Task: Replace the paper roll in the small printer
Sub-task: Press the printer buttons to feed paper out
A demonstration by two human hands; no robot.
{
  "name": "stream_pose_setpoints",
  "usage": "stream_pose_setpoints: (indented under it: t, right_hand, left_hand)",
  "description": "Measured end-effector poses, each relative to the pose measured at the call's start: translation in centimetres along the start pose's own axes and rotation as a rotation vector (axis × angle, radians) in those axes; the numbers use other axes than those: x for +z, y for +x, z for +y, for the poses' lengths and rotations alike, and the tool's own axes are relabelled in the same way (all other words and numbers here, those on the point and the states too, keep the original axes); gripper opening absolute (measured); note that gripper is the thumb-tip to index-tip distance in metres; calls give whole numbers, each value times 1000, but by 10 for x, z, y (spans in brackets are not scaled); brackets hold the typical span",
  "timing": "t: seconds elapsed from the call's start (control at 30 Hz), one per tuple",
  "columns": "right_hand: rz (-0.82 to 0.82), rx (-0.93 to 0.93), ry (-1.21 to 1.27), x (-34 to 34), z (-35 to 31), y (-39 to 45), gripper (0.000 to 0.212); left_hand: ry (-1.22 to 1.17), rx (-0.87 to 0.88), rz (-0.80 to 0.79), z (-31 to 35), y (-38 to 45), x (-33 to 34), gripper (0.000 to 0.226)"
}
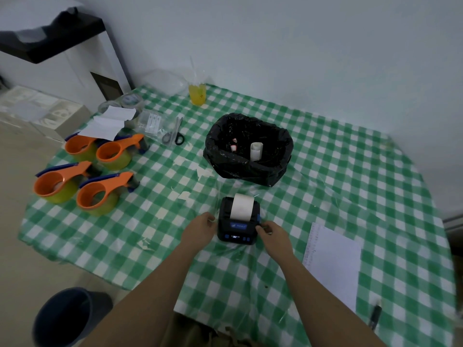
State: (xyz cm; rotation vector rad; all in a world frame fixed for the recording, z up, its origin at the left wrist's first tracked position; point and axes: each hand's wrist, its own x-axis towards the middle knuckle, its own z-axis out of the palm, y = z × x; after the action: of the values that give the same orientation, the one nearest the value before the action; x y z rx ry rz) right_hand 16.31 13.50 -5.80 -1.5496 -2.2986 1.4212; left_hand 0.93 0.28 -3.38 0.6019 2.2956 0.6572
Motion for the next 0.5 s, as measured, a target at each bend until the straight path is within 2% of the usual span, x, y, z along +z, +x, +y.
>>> stream_pose_setpoints:
  t: [0.23,0.5]
  right_hand:
    - [32,4,-60,-1,0,-3,33]
    - [70,-27,-47,-3,-7,-2,18]
  left_hand:
    - [6,1,18,-2,-2,-2,31]
    - [22,6,46,-3,-5,-6,28]
